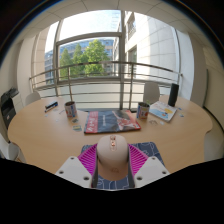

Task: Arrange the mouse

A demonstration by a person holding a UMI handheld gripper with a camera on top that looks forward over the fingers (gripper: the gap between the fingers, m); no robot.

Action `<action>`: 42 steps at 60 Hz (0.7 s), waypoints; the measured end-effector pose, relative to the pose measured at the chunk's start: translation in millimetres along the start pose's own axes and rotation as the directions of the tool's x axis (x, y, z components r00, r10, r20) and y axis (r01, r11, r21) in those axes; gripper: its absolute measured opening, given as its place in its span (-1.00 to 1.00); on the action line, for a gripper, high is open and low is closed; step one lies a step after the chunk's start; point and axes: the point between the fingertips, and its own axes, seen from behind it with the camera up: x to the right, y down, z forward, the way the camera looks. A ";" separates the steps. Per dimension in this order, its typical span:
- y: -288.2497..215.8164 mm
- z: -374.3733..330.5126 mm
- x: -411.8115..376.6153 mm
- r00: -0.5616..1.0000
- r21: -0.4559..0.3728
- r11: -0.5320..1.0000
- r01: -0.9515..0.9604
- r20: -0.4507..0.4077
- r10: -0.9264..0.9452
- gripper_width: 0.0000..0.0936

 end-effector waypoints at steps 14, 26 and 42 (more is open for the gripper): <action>102.3 38.0 39.4 0.999 -0.173 0.985 0.013 0.052 -0.004 0.07; 84.2 13.9 42.4 0.999 -0.139 0.990 0.023 0.051 -0.016 0.78; 47.6 -94.3 37.8 0.999 -0.067 0.997 0.033 -0.013 -0.033 0.81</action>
